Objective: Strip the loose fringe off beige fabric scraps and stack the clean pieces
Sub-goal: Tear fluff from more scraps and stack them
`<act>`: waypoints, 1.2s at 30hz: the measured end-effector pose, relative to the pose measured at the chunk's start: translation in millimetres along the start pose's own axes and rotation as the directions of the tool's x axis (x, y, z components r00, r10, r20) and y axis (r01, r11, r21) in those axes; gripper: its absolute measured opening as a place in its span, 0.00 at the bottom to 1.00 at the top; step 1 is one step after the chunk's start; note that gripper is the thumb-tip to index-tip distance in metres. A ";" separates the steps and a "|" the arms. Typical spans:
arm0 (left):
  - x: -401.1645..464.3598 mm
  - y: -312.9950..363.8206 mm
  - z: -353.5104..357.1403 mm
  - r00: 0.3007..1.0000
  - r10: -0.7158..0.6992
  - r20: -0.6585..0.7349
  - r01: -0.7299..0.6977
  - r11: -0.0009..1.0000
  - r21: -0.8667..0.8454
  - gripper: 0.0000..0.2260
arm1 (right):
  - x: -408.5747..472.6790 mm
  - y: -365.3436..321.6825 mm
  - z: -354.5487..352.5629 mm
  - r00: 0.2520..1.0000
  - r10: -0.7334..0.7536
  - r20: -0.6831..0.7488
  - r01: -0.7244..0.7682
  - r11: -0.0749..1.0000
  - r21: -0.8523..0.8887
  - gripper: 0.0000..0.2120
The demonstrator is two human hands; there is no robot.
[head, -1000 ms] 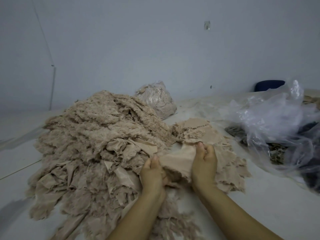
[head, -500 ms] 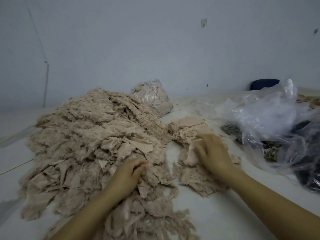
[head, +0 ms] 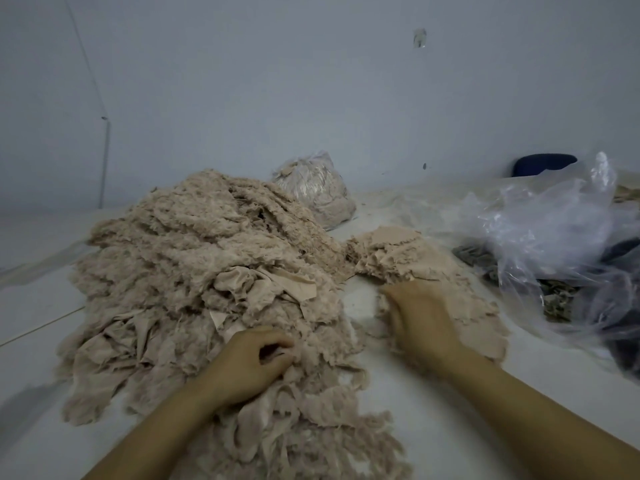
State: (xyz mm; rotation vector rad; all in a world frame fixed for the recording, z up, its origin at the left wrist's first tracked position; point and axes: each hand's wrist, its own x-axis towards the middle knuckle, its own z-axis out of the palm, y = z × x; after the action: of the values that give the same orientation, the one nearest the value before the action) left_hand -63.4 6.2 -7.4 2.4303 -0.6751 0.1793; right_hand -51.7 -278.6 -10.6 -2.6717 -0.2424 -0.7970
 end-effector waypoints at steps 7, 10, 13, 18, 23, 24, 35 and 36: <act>7.2 30.8 4.0 0.931 0.337 -0.138 -0.295 0.919 0.260 0.08 | -19.1 -60.0 31.0 0.987 0.007 0.160 -0.063 0.935 0.348 0.16; 6.6 16.8 -9.5 0.927 0.328 -0.184 -0.242 0.894 0.376 0.06 | -29.9 -71.0 31.4 0.969 -0.078 0.236 -0.063 0.842 0.535 0.14; 2.4 1.0 -5.2 0.905 0.116 -0.408 0.042 0.933 0.358 0.02 | -32.4 -84.0 31.6 0.911 -0.169 0.377 -0.084 0.817 0.570 0.19; 7.5 -9.4 14.7 0.848 -0.398 -0.351 0.395 0.915 -0.083 0.15 | -22.6 -108.6 42.0 0.885 0.031 0.465 -0.319 0.769 0.554 0.22; 14.5 10.1 10.5 0.857 -0.328 -0.397 0.150 0.897 -0.417 0.08 | -21.0 -108.1 42.8 0.881 0.168 0.443 -0.465 0.481 0.743 0.10; 15.8 15.6 8.4 0.863 -0.337 -0.377 0.105 0.849 -0.518 0.07 | -22.2 -107.3 41.1 0.878 0.151 0.453 -0.471 0.435 0.767 0.13; 29.5 56.6 5.0 0.943 -0.251 -0.220 -0.034 0.584 -0.811 0.10 | -20.1 -92.0 12.7 0.870 0.041 0.492 -0.485 -0.109 0.867 0.20; 31.4 58.3 1.8 0.960 -0.213 -0.180 -0.030 0.563 -0.826 0.10 | -18.7 -90.3 9.6 0.860 0.029 0.509 -0.502 -0.126 0.856 0.24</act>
State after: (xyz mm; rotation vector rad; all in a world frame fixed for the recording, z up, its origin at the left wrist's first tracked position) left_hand -66.0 -48.3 30.1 1.4675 -0.3670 0.0993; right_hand -85.5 -192.6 -3.9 -1.1515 -0.1908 0.1512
